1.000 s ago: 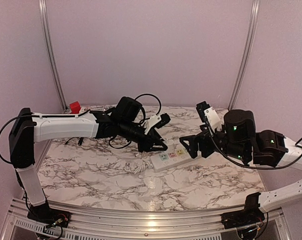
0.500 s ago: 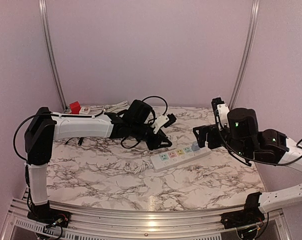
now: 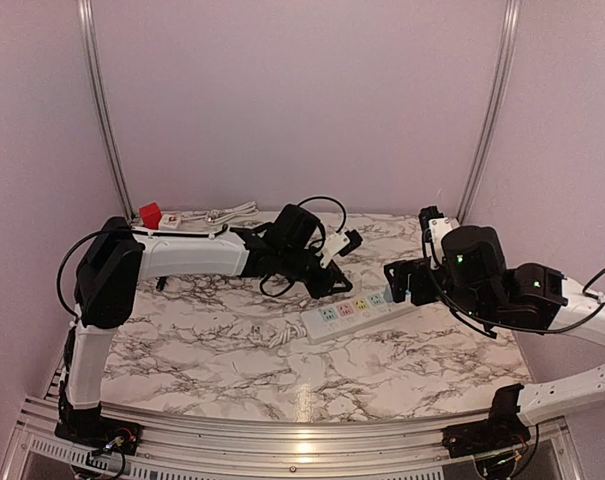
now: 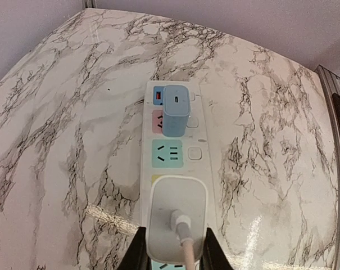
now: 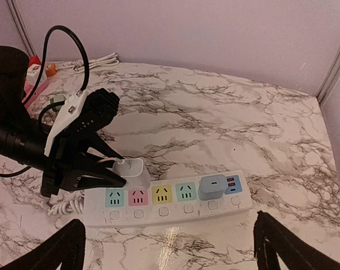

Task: Insert the plug
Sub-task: Insert the socket into the socket slot.

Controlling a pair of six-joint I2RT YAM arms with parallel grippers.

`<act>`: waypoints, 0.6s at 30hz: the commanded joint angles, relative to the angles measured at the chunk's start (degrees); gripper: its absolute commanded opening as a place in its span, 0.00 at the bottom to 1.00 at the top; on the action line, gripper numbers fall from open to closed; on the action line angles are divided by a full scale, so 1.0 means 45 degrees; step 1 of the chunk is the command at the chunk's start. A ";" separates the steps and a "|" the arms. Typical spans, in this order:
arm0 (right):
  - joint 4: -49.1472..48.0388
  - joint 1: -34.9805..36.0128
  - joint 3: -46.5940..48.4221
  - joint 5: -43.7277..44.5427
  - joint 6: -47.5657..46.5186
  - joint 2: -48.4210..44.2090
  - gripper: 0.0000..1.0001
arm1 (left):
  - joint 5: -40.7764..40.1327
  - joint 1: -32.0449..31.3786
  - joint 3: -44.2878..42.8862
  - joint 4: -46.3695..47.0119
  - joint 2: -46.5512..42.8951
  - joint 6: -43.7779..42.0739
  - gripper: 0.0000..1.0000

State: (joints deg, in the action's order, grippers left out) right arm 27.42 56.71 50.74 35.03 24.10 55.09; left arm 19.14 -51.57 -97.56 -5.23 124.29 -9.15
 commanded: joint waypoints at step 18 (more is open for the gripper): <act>-0.0195 -0.0043 -0.0426 0.0194 0.0519 -0.0112 0.98 | -0.0835 -0.0440 -0.2933 -0.1136 0.2431 -0.0464 0.00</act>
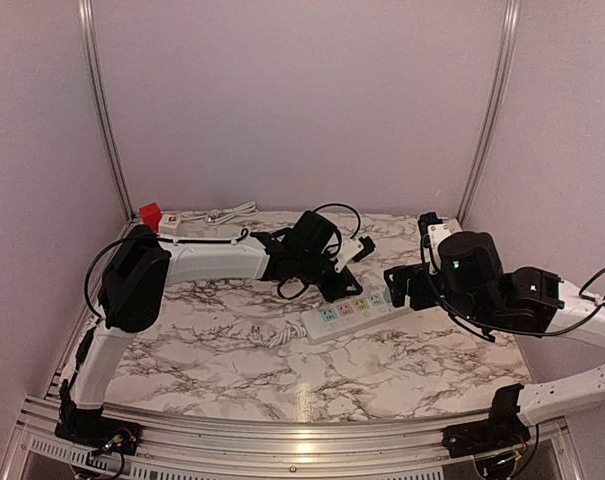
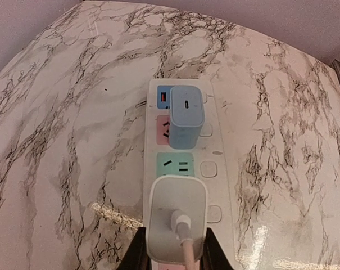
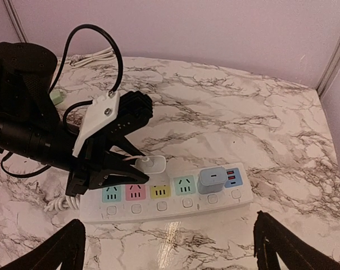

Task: Insert the plug
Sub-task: Insert the socket into the socket slot.

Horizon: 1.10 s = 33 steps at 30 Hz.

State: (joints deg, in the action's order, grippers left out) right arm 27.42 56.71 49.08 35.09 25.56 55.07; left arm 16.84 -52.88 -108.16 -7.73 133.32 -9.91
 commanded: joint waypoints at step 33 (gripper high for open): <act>-0.0446 -0.0062 -0.0449 0.0146 0.0355 -0.0236 0.98 | -0.0803 -0.0504 -0.0750 -0.0731 0.1013 0.0179 0.00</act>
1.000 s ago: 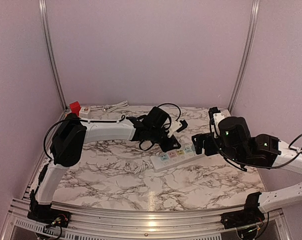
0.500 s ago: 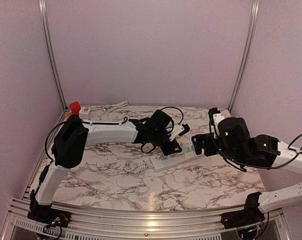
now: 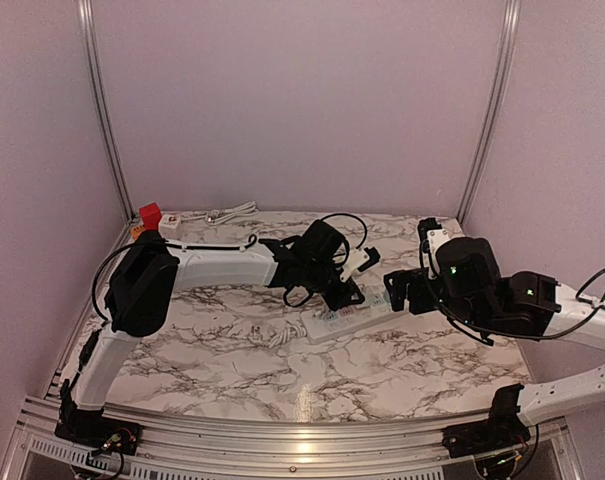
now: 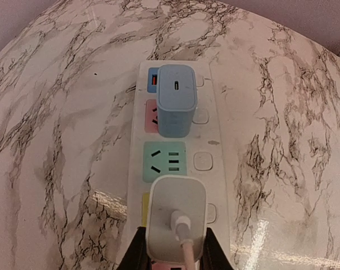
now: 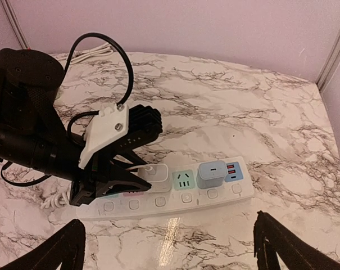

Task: Insert the plug
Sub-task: Insert the socket into the socket slot.

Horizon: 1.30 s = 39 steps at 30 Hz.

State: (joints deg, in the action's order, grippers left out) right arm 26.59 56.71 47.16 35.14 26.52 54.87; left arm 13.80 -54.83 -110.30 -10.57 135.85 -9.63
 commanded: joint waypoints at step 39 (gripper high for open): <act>-0.0427 -0.0049 0.0349 0.0259 -0.0055 0.0190 0.99 | -0.1147 -0.0473 0.0549 -0.3204 0.0998 0.0107 0.00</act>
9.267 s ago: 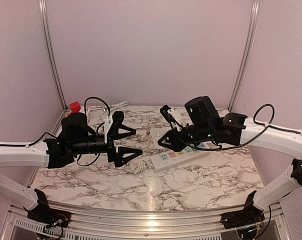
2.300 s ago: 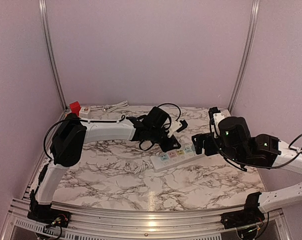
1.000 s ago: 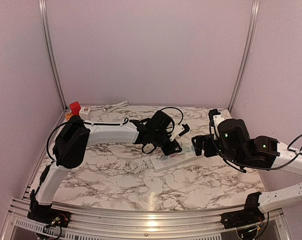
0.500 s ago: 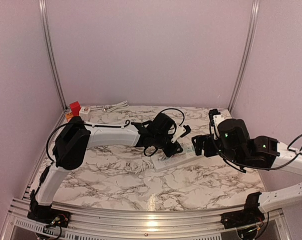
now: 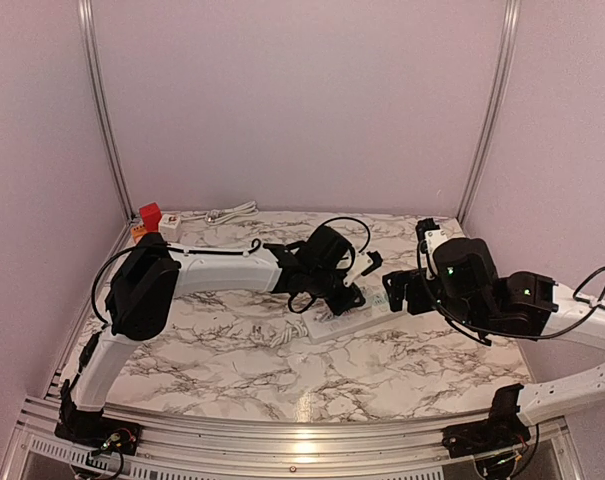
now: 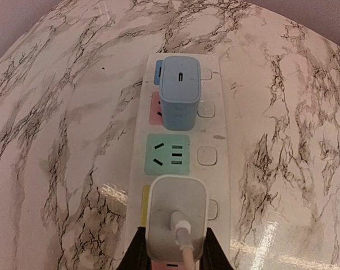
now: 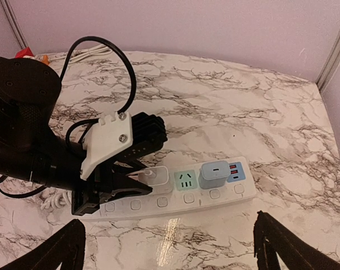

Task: Insert the plug
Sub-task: Insert the socket into the socket slot.

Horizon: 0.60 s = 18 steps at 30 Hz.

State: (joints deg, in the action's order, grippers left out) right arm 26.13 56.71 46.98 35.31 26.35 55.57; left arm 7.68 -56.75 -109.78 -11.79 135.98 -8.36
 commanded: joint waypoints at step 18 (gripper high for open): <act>-0.0299 -0.0055 0.0007 0.0199 0.0285 -0.0309 0.98 | 0.1292 -0.0150 -0.1036 -0.2895 0.2309 0.0612 0.00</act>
State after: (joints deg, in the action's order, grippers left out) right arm 25.61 56.71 46.98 35.29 26.72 55.57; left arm 10.68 -56.31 -116.11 -15.27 139.35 -6.55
